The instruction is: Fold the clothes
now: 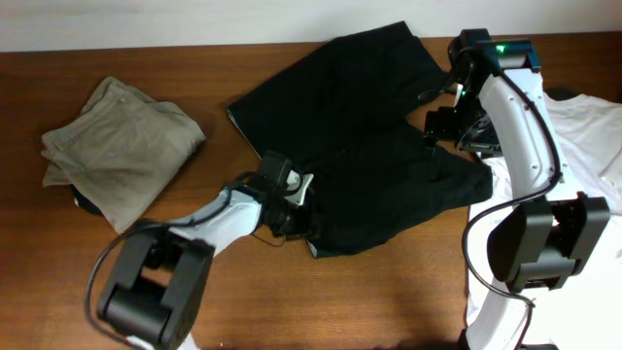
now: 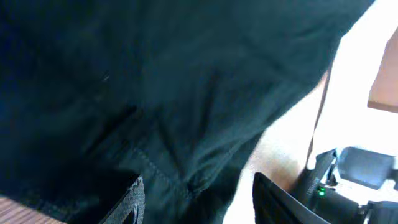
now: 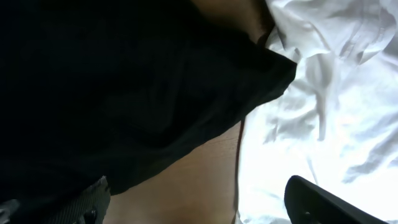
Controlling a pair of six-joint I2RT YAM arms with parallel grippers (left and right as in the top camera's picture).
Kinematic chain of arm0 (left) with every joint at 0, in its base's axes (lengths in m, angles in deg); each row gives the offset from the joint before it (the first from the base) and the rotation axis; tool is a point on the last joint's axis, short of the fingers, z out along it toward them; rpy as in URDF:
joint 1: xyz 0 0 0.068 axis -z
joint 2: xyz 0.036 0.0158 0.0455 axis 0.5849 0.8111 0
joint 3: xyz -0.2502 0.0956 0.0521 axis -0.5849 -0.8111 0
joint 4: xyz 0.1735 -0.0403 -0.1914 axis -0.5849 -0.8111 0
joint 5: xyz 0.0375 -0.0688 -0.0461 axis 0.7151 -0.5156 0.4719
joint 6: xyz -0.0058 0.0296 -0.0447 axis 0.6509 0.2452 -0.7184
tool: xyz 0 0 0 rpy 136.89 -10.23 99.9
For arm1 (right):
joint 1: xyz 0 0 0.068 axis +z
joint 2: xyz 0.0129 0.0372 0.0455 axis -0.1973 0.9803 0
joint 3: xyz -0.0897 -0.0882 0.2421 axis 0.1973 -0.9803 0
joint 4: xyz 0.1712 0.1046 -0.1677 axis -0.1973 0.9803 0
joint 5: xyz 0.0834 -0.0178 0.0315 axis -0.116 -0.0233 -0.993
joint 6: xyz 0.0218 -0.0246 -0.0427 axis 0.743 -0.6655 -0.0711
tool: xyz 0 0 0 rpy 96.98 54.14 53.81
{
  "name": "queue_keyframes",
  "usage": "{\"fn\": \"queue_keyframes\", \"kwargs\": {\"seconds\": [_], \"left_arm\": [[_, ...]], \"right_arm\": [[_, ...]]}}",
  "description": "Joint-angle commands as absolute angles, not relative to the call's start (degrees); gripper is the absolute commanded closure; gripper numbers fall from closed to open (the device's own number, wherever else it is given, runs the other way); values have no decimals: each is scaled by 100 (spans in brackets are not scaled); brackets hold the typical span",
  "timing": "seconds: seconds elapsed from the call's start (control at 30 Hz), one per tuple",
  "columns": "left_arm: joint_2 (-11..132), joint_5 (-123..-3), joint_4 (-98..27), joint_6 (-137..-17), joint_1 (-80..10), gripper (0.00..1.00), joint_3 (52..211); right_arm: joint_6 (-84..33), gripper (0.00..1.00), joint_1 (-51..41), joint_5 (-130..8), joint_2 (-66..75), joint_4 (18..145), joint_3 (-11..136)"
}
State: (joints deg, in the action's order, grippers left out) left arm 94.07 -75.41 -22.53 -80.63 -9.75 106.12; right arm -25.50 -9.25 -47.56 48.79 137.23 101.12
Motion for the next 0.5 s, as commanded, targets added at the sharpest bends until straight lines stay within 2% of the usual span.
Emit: {"fn": "queue_keyframes", "kwargs": {"seconds": [0.0,0.03,0.13,0.23,0.27,0.3,0.37,0.4,0.47], "left_arm": [[9739,-7956,-2298,-8621,-1003,83,10654],[9737,-7878,-2438,-8618,-1139,99,10654],[9735,-7393,-3258,-8520,-2186,99,10654],[9724,-6337,-3721,-7818,-3528,99,10708],[9724,-6776,-3807,-7394,-3875,99,10824],[9713,-7902,-3892,-6955,-3945,99,11019],[9638,-8752,-4008,-6964,-3502,84,11126],[9621,-8796,-3970,-7073,-2966,74,11126],[9630,-8376,-3787,-7714,-2105,62,11126]], "right_arm": [[-2591,7,-916,-4809,4831,13745,10085],[-2596,7,-916,-4809,4831,13771,10085],[-2633,7,-916,-4791,4831,13786,10085],[-2633,6,-918,-4791,4831,13778,10085],[-2723,5,-918,-4791,4831,13767,10085],[-2723,5,-918,-4791,4831,13738,10085],[-2720,4,-927,-4791,4831,13716,10085],[-2720,4,-927,-4791,4831,13714,10085],[-2720,4,-927,-4791,4831,13714,10085]]}}
